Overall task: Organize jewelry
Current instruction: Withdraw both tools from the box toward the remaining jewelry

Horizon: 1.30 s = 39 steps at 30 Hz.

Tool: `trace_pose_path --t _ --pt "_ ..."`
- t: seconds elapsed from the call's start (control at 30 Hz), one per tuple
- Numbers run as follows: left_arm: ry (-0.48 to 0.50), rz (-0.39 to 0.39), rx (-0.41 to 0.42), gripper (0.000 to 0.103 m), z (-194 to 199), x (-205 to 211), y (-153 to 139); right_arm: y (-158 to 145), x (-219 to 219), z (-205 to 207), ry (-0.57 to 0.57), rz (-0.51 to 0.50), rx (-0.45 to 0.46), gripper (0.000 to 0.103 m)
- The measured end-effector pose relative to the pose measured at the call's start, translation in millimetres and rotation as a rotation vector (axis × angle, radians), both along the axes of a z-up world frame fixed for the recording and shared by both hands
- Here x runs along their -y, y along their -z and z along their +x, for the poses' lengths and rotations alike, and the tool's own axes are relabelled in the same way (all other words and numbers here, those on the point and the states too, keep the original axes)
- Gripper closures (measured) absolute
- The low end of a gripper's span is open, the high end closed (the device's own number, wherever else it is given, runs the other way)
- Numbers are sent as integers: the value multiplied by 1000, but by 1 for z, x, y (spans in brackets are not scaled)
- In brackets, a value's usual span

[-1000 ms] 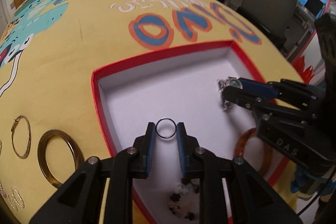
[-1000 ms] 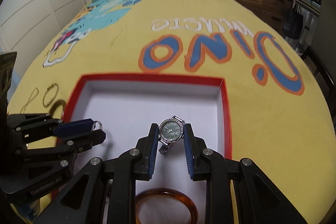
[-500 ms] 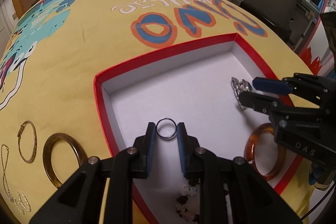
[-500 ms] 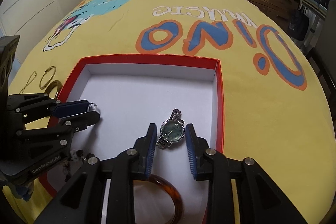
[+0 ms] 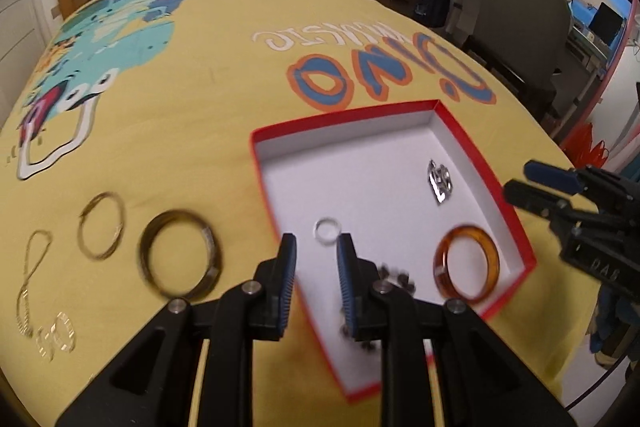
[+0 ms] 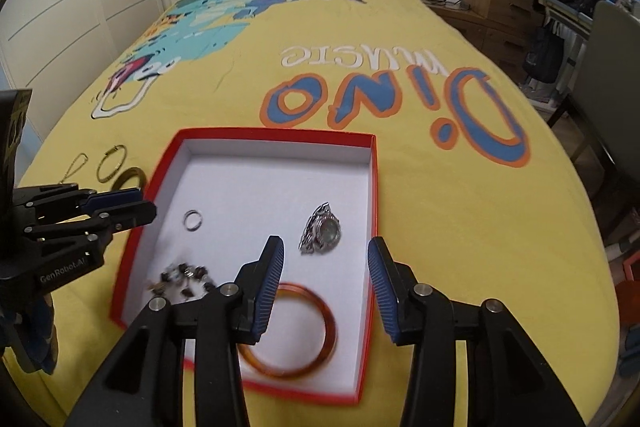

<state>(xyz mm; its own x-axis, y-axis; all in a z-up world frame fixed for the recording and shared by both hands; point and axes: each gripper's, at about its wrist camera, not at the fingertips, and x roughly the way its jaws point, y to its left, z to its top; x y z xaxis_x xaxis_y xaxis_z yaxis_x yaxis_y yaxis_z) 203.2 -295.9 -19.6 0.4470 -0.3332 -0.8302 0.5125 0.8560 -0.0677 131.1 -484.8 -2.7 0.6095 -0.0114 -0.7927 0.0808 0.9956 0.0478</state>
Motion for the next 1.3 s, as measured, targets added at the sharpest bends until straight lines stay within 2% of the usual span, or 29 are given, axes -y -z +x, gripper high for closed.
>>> trace_pose_path --t 0.37,0.7,1.03,1.3 --pt "-77 13 18 81 -61 -90 -38 -43 -37 -57 -10 25 71 60" --pt "-250 7 37 77 -99 -208 -62 -77 -90 -93 -62 57 143 60" --pt "-414 10 45 77 -126 -309 -58 -85 -146 -99 -147 80 163 60" --pt "-483 -26 -5 77 -131 -340 -37 -74 -175 -92 -195 94 140 60"
